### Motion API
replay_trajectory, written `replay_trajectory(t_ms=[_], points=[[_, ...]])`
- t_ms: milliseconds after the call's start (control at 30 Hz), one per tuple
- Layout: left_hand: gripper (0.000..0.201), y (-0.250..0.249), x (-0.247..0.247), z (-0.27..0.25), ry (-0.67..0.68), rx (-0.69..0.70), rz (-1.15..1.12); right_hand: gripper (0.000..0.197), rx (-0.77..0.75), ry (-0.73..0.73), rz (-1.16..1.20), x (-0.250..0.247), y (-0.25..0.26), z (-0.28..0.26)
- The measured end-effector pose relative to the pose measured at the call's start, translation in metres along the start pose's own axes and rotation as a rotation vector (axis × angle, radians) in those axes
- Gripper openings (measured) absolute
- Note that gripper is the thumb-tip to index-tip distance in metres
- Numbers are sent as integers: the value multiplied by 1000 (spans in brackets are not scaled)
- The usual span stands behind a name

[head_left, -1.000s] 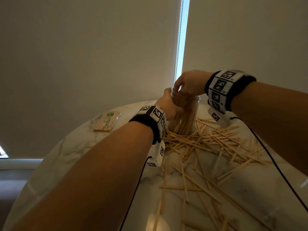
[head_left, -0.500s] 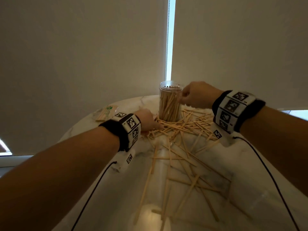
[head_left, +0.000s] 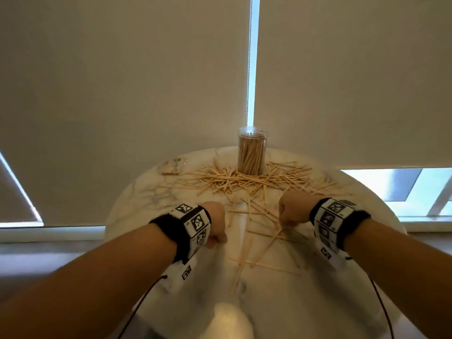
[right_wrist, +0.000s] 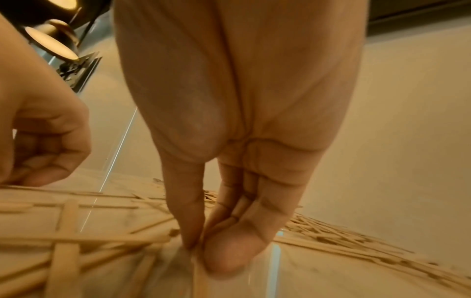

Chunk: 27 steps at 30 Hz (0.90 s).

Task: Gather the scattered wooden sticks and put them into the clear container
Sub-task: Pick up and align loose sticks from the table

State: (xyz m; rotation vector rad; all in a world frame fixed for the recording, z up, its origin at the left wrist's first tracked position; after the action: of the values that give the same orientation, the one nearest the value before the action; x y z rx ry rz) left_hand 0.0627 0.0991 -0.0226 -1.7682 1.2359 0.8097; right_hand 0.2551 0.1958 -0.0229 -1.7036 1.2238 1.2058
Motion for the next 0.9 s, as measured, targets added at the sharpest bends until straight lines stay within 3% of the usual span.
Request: replay_trajectory(t_ms=[67,167,233,300,367,433,500,600,733,900], points=[[19,-1,-2,-4,-27,-7,67,15,-5,-6,3,-1,7,-1],[25,-2,-8,-15,-142,-1,270,23,9,-51,28,-7,10,-7],[31,2,-11,-13,-181,21,199,28,-1,-89,145,-15,6,-12],[31,5,-18,-4,-278,68,-124,22,-24,-136,351,-25,4,-18],[27,4,-27,4,-416,105,-588,14,-83,-192,564,-36,7,-25],[47,-5,-29,7,-460,112,-916,10,-163,-219,727,-45,17,-33],[61,-21,-31,9,-430,167,-1061,10,-223,-214,822,-50,31,-43],[43,-43,-35,8,-423,298,-1110,11,-286,-239,890,-54,48,-56],[35,-45,-35,10,-528,329,-1000,9,-304,-230,951,-49,52,-60],[36,-29,-32,6,-554,272,-893,20,-112,-161,717,-34,25,-62]])
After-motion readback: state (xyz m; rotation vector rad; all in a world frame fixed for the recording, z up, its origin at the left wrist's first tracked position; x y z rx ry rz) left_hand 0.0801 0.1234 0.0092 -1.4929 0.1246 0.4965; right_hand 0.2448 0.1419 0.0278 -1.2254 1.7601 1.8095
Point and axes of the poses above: each hand's wrist, its own z-axis towards the middle knuckle, its own x-axis out of the palm, y = z × x, the point moved 5 cm from there along z, towards the middle knuckle, and after that the axes turned 5 degrees about x, right-handed, at the moved point
